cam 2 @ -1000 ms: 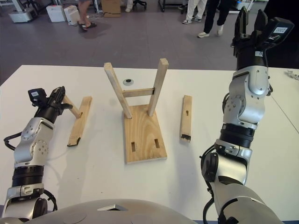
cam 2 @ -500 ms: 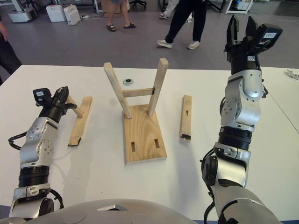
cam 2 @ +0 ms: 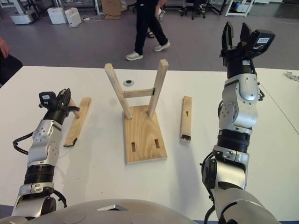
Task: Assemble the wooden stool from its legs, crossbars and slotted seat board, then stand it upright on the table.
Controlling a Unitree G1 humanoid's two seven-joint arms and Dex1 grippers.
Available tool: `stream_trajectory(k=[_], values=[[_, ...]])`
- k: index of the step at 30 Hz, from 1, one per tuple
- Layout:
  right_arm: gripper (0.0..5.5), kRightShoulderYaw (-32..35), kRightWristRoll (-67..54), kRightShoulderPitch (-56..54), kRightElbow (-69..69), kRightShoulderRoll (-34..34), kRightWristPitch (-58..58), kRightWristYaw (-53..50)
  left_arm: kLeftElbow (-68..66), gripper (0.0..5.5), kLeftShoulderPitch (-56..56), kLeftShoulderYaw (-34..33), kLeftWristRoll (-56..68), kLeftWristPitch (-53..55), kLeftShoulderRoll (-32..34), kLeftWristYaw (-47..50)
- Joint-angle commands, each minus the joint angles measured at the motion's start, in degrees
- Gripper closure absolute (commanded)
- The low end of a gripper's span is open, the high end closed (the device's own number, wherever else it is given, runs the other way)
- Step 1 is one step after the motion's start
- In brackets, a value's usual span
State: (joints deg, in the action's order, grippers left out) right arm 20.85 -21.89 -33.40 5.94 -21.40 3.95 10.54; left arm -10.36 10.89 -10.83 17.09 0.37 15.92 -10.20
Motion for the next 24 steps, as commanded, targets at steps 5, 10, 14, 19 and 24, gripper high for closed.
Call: stream_trajectory(k=[5,10,14,19,24], values=[[3.13,-0.49,-0.03,1.03,-1.56,0.33,0.97,-0.4,-0.72,5.1,-9.47,2.86,-3.99,-0.25,-1.84,-1.29],[3.13,-0.39,-0.59,1.5,-2.25,0.9,0.66,-0.45,3.24,4.62,-12.58,2.81,-2.85,-0.21,-2.34,-1.46],[3.13,-0.76,-0.45,2.24,-3.05,1.68,0.72,-0.7,4.56,3.91,-10.43,1.58,-2.28,2.36,-1.05,-1.61],[3.13,-1.0,-0.48,4.14,-5.21,2.54,1.45,-1.3,13.44,2.98,-13.67,2.47,-2.28,11.31,2.71,-3.74],[3.13,0.04,-0.11,6.68,-7.49,2.41,1.8,-2.53,24.9,2.12,-21.52,0.36,0.98,27.69,7.75,-5.98]])
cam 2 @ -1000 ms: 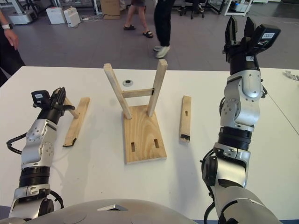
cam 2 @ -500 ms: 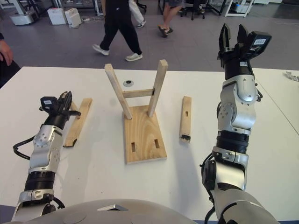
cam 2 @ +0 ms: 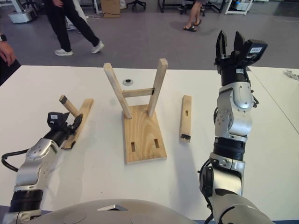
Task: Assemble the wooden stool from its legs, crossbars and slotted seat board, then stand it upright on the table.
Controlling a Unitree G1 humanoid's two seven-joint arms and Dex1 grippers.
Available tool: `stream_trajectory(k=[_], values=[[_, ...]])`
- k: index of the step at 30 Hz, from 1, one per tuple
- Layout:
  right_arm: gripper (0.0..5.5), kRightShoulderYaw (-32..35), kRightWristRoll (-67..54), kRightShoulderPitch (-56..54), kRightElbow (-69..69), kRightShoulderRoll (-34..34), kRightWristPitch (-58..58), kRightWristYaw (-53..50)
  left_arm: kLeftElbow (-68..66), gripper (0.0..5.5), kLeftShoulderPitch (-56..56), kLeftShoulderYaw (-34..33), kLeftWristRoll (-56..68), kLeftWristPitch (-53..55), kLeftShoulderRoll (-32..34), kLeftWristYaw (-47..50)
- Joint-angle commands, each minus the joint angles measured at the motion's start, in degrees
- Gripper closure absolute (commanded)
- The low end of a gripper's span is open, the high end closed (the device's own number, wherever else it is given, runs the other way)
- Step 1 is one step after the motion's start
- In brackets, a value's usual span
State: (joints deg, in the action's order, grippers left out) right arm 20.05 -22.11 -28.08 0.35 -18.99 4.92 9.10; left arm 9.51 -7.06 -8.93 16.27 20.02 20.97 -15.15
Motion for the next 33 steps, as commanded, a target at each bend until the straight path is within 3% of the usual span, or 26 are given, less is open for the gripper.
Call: stream_trajectory(k=[1,4,7,12,16,22,28,33], values=[[3.13,0.98,0.12,1.78,-2.36,0.0,0.91,-1.39,6.31,1.93,-4.76,-1.0,2.08,10.93,3.31,-1.57],[3.13,0.82,0.21,2.38,-3.16,0.24,1.09,-2.09,7.68,1.43,-6.12,1.27,1.45,16.53,4.43,-2.32],[3.13,0.71,0.25,2.55,-3.46,0.38,1.34,-2.55,8.34,1.43,-6.79,1.64,2.24,21.03,4.76,-3.15],[3.13,0.47,0.55,2.89,-3.99,0.76,1.47,-3.16,5.68,2.48,-6.46,-0.48,1.17,22.4,5.79,-3.17],[3.13,1.03,0.33,6.42,-8.48,1.53,2.11,-4.53,0.15,3.18,-3.73,2.04,-1.17,20.04,8.25,-6.01],[3.13,0.96,-0.51,7.15,-10.54,1.96,1.81,-4.48,-3.97,3.44,0.92,3.64,-1.52,17.73,9.43,-8.9],[3.13,0.44,-0.51,5.01,-7.52,2.12,0.76,-3.88,-1.16,3.45,8.11,-2.95,2.92,17.6,8.7,-8.47],[3.13,0.12,-1.68,2.02,-5.0,2.49,-0.03,-2.84,-1.4,3.45,24.37,-9.23,9.48,20.75,5.7,-3.75]])
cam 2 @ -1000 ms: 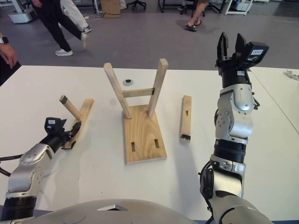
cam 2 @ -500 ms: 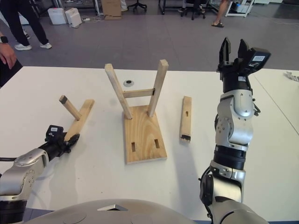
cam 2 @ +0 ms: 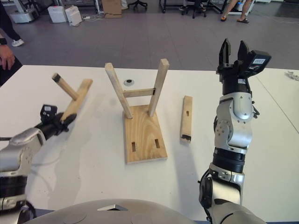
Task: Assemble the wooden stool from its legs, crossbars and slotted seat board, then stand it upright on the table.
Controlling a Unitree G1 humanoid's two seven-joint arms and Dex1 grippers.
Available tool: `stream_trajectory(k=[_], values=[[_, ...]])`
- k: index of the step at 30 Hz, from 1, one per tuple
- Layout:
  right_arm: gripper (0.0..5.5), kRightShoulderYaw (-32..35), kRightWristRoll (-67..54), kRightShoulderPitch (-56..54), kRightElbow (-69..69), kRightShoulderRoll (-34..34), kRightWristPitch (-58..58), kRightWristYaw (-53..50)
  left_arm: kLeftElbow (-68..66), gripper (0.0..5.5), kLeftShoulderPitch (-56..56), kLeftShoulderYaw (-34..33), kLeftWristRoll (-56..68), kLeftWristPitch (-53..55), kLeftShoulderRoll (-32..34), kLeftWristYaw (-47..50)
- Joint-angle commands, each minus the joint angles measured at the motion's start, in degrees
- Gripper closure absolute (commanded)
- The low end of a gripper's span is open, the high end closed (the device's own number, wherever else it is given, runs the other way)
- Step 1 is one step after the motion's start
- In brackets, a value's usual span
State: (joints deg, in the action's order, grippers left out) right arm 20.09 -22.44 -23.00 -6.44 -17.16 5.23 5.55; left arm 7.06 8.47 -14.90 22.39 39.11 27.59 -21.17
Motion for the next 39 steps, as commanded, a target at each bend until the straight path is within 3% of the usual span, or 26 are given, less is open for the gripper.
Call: stream_trajectory(k=[1,4,7,12,17,24,35,39], values=[[3.13,0.53,-2.66,-4.13,2.4,0.85,-0.12,1.14,2.06,3.45,11.46,-4.86,4.94,2.71,-0.66,3.06],[3.13,0.98,-10.26,-9.76,2.65,0.66,4.6,3.74,5.44,3.45,20.97,-9.5,12.53,8.1,1.27,4.18],[3.13,0.92,-23.01,-14.62,0.81,1.17,13.7,6.67,7.06,3.45,27.34,-9.65,20.35,14.96,2.98,1.73],[2.17,1.55,-54.49,-22.63,0.22,4.19,31.88,7.49,6.72,3.45,33.59,-8.19,31.99,22.26,2.44,-1.65],[1.21,1.55,-72.47,-26.3,6.96,4.31,40.33,4.13,8.6,3.45,33.99,-6.52,41.55,25.89,0.85,-3.88],[0.1,0.44,-76.34,-27.01,12.4,1.35,45.76,5.57,11.98,3.45,32.49,-5.05,55.26,27.64,1.27,-6.3],[0.1,-0.97,-79.64,-26.07,7.79,-0.57,49.57,15.03,13.32,3.46,30.21,-0.14,61.38,26.02,2.55,-1.52],[0.8,-0.33,-78.91,-26.64,10.06,-0.38,47.52,13.8,13.28,3.46,29.81,0.16,63.03,25.52,3.21,-0.63]])
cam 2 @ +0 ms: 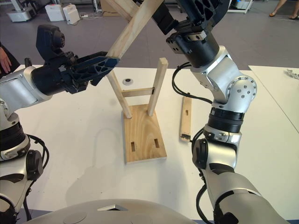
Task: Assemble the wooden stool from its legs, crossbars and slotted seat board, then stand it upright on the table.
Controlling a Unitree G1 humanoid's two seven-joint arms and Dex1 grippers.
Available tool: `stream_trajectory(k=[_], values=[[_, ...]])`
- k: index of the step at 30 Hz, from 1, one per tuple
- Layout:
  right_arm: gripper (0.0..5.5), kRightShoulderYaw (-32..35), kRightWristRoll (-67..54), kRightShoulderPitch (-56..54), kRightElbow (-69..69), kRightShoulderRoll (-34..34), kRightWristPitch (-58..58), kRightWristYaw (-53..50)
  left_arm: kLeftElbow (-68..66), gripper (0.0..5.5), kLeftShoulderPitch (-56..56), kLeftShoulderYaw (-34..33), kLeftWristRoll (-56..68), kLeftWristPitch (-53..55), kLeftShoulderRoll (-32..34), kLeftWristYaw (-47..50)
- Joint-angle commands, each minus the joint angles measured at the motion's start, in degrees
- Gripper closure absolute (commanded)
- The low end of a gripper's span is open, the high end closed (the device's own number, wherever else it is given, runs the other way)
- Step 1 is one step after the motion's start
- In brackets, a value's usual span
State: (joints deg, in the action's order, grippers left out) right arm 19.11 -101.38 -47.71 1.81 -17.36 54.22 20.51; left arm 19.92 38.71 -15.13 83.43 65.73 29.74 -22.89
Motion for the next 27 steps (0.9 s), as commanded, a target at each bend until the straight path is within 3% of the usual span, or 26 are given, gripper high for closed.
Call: stream_trajectory(k=[1,6,13,16,22,27], values=[[1.1,0.69,-0.07,-1.95,2.11,-0.38,-1.54,-1.25,0.43,3.46,-0.44,0.44,2.29,-1.28,1.2,1.31],[2.0,-2.5,8.36,-0.72,-0.52,-1.14,-1.98,-0.99,1.17,3.46,-0.72,1.13,4.33,-3.54,0.04,3.09],[3.42,-2.38,9.4,-1.03,0.03,-0.54,-2.18,-1.0,1.44,3.46,-3.04,1.18,7.05,-4.28,2.21,3.61],[3.44,-1.18,9.42,-1.73,0.79,-1.58,-2.47,-0.87,-0.58,3.46,-4.16,-1.22,8.78,-5.82,3.24,4.37],[3.44,0.73,11.24,-2.36,0.97,-4.4,-2.76,0.2,0.26,2.27,-14.02,-8.17,8.45,-9.7,5.63,5.77],[3.45,-2.36,19.73,8.77,-11.49,-15.34,1.7,16.49,5.4,2.21,-37.34,-16.07,3.52,-13.56,2.89,3.49]])
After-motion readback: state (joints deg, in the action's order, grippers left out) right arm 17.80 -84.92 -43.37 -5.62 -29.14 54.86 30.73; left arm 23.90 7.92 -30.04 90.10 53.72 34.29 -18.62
